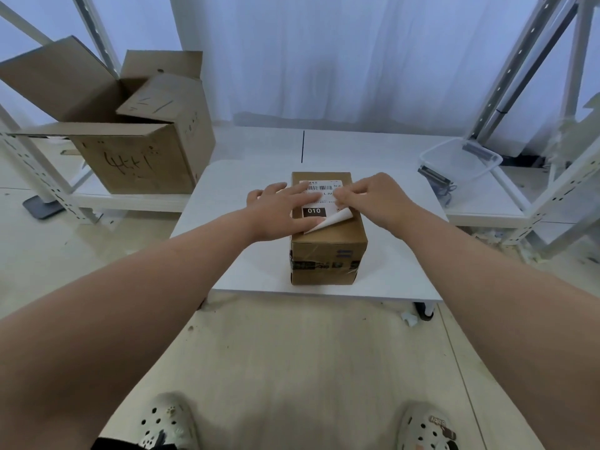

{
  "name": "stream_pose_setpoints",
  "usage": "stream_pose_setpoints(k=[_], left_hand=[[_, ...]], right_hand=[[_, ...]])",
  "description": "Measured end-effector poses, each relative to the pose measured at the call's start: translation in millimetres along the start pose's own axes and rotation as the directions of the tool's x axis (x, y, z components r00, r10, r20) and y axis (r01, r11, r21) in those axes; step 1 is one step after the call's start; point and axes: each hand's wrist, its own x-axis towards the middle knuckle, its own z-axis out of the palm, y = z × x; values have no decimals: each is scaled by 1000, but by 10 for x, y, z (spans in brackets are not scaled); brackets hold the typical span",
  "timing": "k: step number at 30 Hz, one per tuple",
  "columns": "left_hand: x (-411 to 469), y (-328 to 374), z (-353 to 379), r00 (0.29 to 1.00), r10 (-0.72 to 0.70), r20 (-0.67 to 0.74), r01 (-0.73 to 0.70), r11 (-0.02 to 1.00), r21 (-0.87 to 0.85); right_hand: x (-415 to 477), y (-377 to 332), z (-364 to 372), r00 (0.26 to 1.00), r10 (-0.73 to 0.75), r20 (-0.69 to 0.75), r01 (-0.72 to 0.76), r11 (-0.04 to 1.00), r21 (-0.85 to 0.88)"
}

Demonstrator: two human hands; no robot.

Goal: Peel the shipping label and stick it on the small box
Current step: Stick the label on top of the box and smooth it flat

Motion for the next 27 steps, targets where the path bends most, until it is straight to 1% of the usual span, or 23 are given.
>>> stream_pose_setpoints(k=[3,7,10,12,16,19,22,24,25,27], left_hand=[[2,9,21,1000,8,-12,-8,1000,-8],[29,-20,24,1000,6,-16,-6,1000,-23],[39,-9,16,1000,8,-23,-9,1000,-24],[40,-5,-17,998,8,-56,-10,999,-47],[126,60,-35,989,-37,-141,21,993,-117],[235,118,-37,979,-80,-190,65,994,-87],[303,138,-47,967,-87,-238,82,996,-29],[284,140,-34,963,-29,-269,49,997,67],[258,122,-25,966,26,-256,5,993,119],[177,41,-27,975,158,-154,-129,974,183]], right_hand=[[102,-22,121,999,-25,-32,23,997,-69],[245,73,129,997,46,-63,-49,998,-46],[279,118,90,998,52,-23,-52,998,-17],[273,131,73,999,38,23,-36,997,-62],[214,137,60,993,67,100,-51,986,-157],[178,126,66,994,55,90,-37,981,-191],[171,133,68,995,45,87,-23,970,-242],[172,168,65,993,44,106,-16,967,-253],[174,187,65,991,51,122,-20,971,-240],[183,216,54,988,67,142,-34,975,-221]])
